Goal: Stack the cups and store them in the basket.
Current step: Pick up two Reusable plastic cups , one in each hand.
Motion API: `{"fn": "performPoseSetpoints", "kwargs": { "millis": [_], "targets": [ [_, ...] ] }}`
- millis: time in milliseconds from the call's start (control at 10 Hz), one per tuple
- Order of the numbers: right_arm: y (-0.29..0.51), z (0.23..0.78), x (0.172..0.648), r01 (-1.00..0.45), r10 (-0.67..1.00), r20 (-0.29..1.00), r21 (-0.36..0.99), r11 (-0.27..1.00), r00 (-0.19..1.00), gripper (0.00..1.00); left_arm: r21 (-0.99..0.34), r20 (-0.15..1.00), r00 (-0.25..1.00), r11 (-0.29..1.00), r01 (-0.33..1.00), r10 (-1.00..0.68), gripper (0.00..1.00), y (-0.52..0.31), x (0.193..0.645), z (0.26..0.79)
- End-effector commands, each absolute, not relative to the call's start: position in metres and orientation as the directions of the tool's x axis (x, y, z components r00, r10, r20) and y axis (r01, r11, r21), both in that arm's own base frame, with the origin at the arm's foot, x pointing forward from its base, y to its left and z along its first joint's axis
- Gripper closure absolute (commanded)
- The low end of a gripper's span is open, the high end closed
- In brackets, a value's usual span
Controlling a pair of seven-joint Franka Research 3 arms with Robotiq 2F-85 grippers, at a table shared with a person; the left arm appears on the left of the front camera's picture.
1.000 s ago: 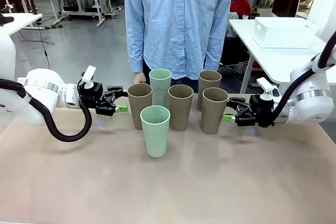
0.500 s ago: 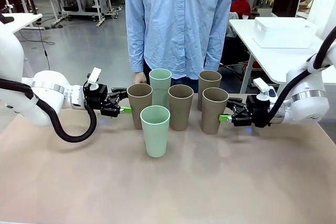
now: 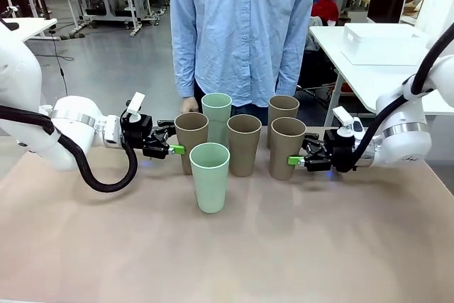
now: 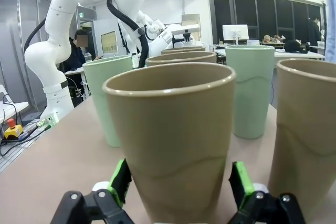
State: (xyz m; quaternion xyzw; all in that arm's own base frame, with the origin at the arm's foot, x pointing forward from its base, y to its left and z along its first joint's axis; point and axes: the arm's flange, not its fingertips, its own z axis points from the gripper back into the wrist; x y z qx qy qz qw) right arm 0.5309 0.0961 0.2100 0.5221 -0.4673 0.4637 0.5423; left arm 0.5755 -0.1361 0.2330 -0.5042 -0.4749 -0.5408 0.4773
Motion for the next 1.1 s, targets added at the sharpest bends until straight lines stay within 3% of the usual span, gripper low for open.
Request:
{"fn": "performPoseSetpoints", "kwargs": {
  "millis": [0,1000],
  "targets": [
    [0.105,0.209,0.539,-0.989,0.02,0.99,0.136,0.055,0.137,0.0,0.017,1.0,-0.019,-0.084,0.996,-0.02,0.0,-0.147,0.58,0.233],
    [0.119,0.217,0.536,-0.985,0.003,0.986,0.168,0.047,0.168,0.0,0.011,1.0,-0.009,-0.118,0.993,0.02,0.0,-0.172,0.579,0.228]
  ]
}}
